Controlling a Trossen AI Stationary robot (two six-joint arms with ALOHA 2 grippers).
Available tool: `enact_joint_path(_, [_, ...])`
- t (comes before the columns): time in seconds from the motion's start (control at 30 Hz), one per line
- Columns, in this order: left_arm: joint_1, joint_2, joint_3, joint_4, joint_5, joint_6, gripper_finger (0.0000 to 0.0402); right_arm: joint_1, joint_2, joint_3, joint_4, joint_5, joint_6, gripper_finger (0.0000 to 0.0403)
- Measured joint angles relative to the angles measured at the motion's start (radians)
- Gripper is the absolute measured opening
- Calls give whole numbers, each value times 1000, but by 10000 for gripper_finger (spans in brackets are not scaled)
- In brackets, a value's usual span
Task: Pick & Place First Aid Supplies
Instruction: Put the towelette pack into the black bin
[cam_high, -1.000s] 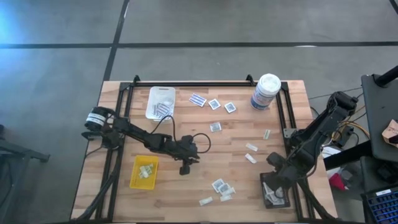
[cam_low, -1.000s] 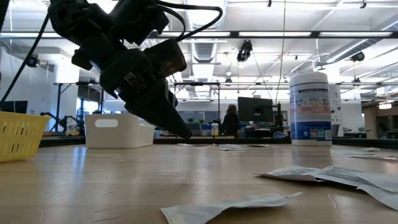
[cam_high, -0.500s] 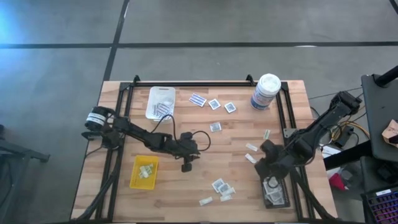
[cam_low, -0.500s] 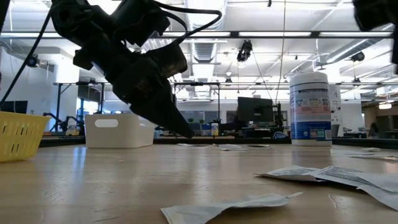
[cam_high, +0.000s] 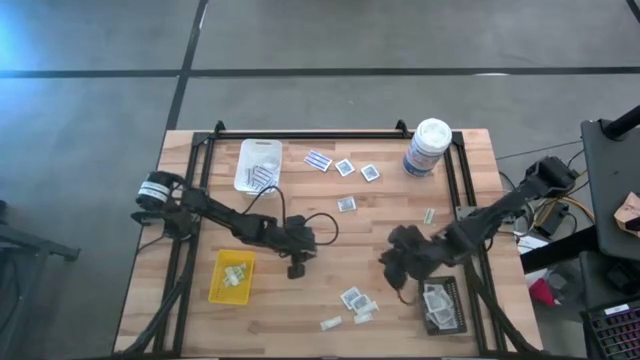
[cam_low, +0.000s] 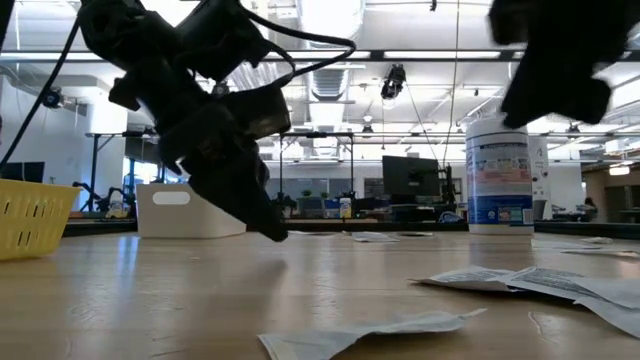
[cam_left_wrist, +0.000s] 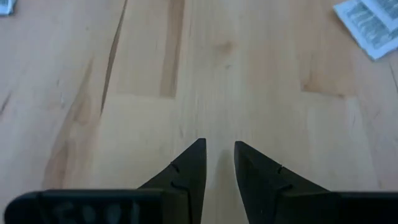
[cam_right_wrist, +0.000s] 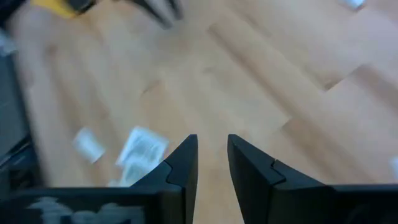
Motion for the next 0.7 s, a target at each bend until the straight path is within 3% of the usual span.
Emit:
enact_joint_path(0.4, [-19,-193,0,-246,-120,-19,96,-297,87,16,64,-90,-271,91])
enact_joint_path(0.7, [-71,-282,-18,-354,-295,-122,96,-406,137,65,152,-90,-499,77])
